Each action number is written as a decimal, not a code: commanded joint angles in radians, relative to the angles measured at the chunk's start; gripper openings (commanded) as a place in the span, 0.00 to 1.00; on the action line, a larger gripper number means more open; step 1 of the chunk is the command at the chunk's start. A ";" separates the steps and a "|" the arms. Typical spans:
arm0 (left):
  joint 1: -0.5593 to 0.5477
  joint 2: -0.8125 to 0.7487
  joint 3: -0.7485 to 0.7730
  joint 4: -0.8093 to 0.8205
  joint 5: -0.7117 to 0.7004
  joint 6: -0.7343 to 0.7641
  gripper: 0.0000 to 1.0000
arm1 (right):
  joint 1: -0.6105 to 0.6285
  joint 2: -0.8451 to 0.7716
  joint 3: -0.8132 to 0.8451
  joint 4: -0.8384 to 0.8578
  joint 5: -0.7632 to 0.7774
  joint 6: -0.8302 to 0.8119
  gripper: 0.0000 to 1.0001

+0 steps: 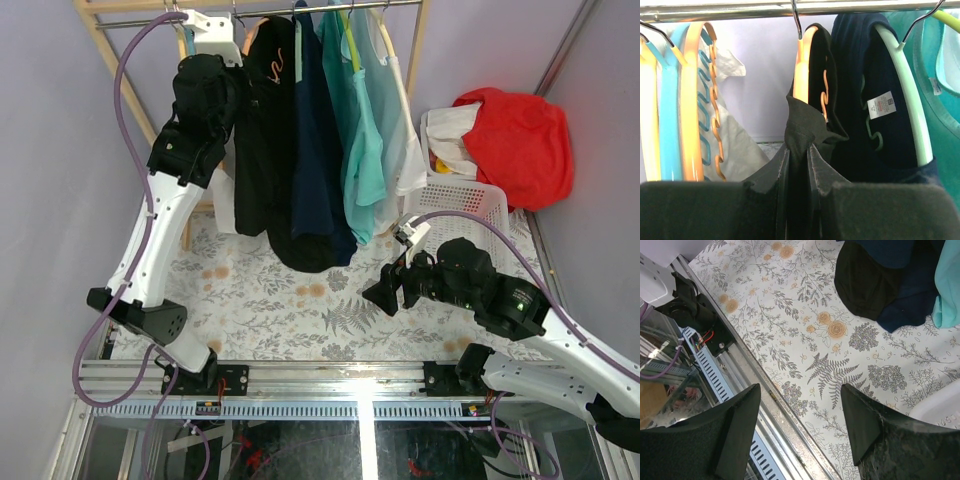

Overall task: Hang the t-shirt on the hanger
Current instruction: Place the hanger at the clothesline.

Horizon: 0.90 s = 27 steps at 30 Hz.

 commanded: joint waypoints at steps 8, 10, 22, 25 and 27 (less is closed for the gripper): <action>-0.019 -0.061 0.010 0.013 0.168 -0.122 0.30 | -0.003 0.008 0.013 0.051 0.005 -0.008 0.73; -0.024 -0.067 0.020 -0.008 0.159 -0.117 0.31 | -0.003 0.004 0.015 0.045 0.006 -0.003 0.73; -0.023 -0.270 -0.071 -0.069 0.096 -0.110 0.45 | -0.004 0.022 0.072 0.024 0.011 0.029 0.74; -0.024 -0.347 -0.136 -0.074 0.068 -0.116 0.45 | -0.003 0.073 0.150 0.048 0.002 0.041 0.74; -0.024 -0.395 -0.181 -0.072 0.054 -0.117 0.45 | -0.003 0.117 0.205 0.084 -0.002 0.040 0.74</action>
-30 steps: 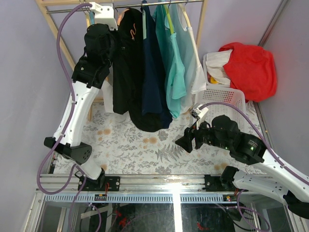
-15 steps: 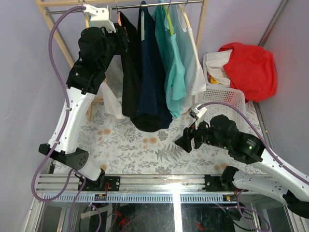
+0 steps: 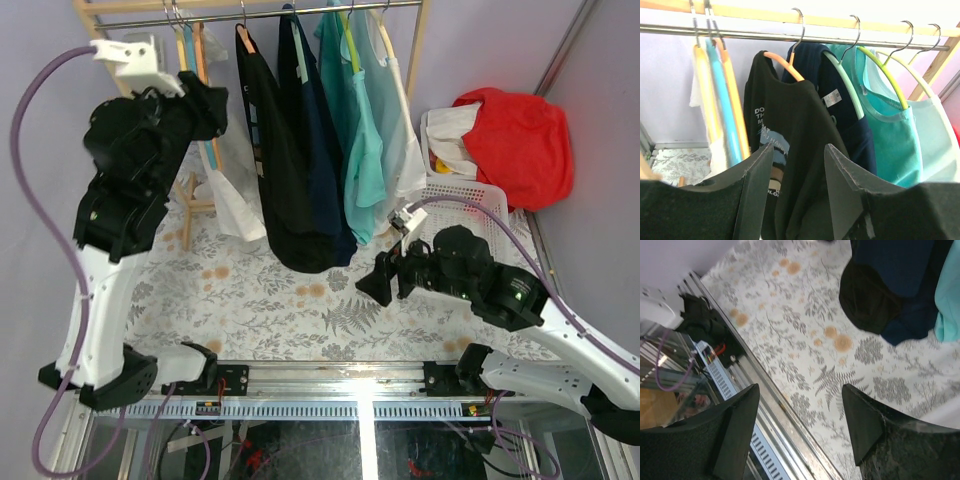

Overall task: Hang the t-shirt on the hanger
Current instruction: Place the hanger at the clothesline.

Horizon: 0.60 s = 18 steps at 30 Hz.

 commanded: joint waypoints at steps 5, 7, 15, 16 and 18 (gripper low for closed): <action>-0.002 -0.149 -0.141 -0.028 -0.082 0.005 0.46 | -0.003 0.236 0.276 0.222 0.085 -0.014 0.74; -0.002 -0.181 -0.171 -0.030 -0.104 0.007 0.48 | -0.003 0.315 0.325 0.292 0.146 -0.042 0.74; -0.001 -0.267 -0.248 -0.094 -0.147 0.018 0.53 | -0.003 0.652 0.525 0.501 0.193 -0.090 0.73; -0.001 -0.274 -0.255 -0.103 -0.155 0.021 0.54 | -0.003 0.678 0.544 0.511 0.191 -0.088 0.73; 0.000 -0.289 -0.268 -0.118 -0.177 0.027 0.55 | -0.002 0.726 0.584 0.518 0.194 -0.081 0.73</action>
